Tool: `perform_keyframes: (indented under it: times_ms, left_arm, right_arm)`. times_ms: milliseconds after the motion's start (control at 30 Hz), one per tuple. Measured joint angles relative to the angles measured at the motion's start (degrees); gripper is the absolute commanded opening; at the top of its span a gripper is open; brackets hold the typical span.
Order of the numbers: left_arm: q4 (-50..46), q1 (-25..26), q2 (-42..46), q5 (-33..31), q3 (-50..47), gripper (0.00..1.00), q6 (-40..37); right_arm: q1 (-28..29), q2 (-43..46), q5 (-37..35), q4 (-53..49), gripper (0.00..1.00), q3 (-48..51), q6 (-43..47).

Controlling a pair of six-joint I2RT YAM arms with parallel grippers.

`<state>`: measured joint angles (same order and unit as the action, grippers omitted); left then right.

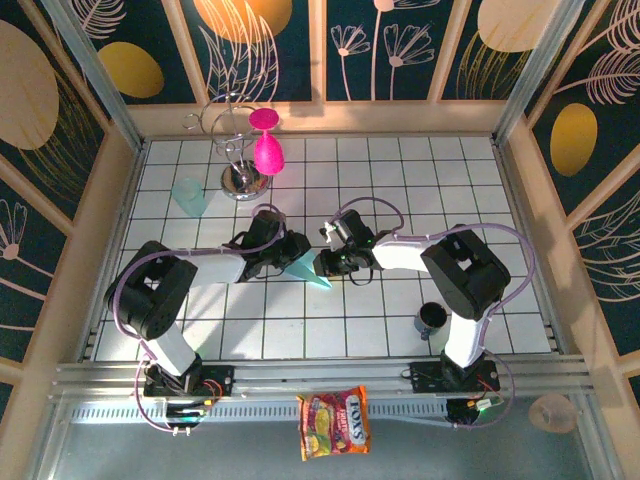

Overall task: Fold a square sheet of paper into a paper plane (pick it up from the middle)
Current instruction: Fourth fold the wing at the center of the table.

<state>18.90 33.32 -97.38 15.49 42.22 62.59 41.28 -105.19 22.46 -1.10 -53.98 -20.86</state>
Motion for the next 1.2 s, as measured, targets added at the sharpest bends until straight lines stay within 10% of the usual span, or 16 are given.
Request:
perform_keyframes:
  times_ms: [700,1200]
  left_arm:
    - [0.3,-0.1,-5.0,0.2,0.3,0.21,0.0]
    - [0.5,-0.1,-5.1,0.2,0.3,0.2,0.0]
  right_arm:
    - [-1.0,3.2,1.2,0.7,0.38,2.1,-3.3]
    - [-1.2,3.7,8.9,0.9,0.18,-0.3,-3.4]
